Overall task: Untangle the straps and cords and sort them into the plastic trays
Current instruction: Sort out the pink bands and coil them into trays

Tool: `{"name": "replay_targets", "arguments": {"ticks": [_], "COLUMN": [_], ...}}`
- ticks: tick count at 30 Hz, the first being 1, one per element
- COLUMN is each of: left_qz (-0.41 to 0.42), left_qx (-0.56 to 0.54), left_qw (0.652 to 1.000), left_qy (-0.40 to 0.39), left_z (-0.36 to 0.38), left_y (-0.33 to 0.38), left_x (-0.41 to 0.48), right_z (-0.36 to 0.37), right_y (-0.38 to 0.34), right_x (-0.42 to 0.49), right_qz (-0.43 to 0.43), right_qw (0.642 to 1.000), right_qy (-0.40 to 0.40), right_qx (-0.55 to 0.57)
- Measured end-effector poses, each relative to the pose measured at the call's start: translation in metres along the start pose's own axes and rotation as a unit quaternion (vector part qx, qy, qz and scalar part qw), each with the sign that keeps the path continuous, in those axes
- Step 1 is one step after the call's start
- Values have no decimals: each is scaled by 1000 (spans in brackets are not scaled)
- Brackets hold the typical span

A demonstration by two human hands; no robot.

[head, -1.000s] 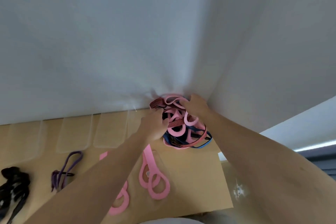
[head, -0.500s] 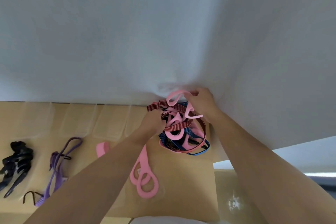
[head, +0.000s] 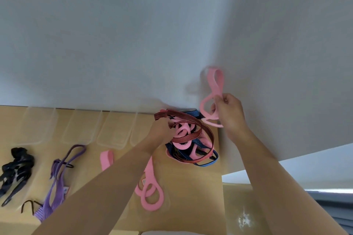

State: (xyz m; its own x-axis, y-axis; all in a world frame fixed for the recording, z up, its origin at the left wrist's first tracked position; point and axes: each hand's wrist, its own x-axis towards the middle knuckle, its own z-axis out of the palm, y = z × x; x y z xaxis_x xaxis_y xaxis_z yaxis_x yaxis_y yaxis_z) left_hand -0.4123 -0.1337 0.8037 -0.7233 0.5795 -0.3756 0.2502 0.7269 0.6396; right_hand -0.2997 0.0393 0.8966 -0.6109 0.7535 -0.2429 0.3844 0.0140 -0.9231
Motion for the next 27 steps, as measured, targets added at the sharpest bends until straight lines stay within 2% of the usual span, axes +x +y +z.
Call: {"name": "replay_targets", "arguments": {"ticks": [5, 7, 9, 11, 13, 15, 20, 24, 27], "left_qz": [-53, -75, -58, 0, 52, 72, 22, 36, 39], "left_qx": [-111, -119, -58, 55, 177, 243, 267, 293, 321], "left_qw": [992, 990, 997, 998, 982, 967, 961, 952, 945], "left_qy": [-8, -3, 7, 29, 43, 22, -74, -80, -55], "left_z": [7, 12, 18, 23, 26, 22, 5, 0, -3], "left_y": [18, 24, 26, 27, 27, 33, 49, 55, 60], "left_x": [7, 11, 14, 17, 19, 22, 31, 33, 33], "right_z": [-6, -8, -11, -14, -18, -21, -23, -23, -22], "right_y": [14, 20, 25, 28, 29, 30, 34, 35, 36], "right_x": [-11, -13, -13, -15, -17, -20, -26, -27, -27], "right_qz": [38, 51, 66, 76, 80, 83, 78, 78, 76], "right_qw": [999, 998, 997, 997, 996, 996, 996, 996, 996], "right_qy": [4, 2, 1, 5, 9, 9, -3, -8, -8], "right_qx": [-12, -25, -29, -29, -31, -39, -49, -43, -37]}}
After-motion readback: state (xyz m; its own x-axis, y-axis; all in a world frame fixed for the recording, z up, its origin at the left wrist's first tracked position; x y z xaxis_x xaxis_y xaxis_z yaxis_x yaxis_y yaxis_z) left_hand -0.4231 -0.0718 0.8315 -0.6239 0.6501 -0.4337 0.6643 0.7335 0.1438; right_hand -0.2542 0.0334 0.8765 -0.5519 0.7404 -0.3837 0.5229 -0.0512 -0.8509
